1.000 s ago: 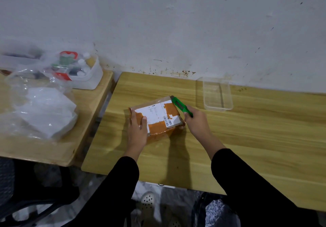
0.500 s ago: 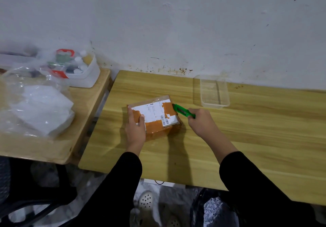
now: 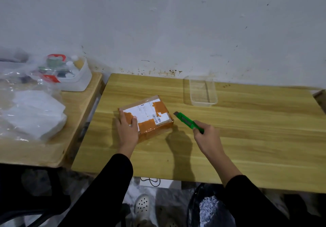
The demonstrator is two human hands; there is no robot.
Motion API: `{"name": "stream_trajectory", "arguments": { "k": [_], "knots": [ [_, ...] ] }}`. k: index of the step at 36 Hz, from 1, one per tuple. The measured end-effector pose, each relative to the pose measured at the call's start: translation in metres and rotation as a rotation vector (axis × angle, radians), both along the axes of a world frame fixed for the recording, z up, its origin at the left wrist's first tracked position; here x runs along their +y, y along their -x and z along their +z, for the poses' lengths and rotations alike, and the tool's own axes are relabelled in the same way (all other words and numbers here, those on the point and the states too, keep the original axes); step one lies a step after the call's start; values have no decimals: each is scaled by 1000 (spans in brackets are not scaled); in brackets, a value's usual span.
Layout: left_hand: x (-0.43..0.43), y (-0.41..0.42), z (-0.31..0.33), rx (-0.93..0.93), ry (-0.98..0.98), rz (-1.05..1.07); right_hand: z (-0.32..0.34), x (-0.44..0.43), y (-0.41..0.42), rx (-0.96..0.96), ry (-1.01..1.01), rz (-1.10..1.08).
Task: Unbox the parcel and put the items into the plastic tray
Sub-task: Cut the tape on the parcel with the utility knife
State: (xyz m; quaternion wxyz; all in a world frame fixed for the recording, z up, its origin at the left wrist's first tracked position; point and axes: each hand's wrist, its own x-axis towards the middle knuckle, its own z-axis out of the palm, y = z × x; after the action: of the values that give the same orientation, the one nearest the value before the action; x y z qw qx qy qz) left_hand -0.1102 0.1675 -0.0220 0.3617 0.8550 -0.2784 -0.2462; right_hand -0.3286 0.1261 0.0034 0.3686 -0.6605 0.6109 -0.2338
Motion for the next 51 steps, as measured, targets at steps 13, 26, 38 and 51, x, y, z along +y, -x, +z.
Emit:
{"name": "stream_trajectory", "arguments": {
  "k": [13,26,38,51],
  "knots": [
    [-41,-43,-6,-457,-234,-653,-18,-17,-28,-123,2,-65],
    [-58,-50,-10,-646,-416,-604,-26,-38,-57,-76,69,-27],
    [-7,-19,-22,-226,-152,-338,-20,-25,-58,-77,86,-70],
    [8,7,-30,61,7,-220,-13,-8,-54,28,107,-33]
  ]
}}
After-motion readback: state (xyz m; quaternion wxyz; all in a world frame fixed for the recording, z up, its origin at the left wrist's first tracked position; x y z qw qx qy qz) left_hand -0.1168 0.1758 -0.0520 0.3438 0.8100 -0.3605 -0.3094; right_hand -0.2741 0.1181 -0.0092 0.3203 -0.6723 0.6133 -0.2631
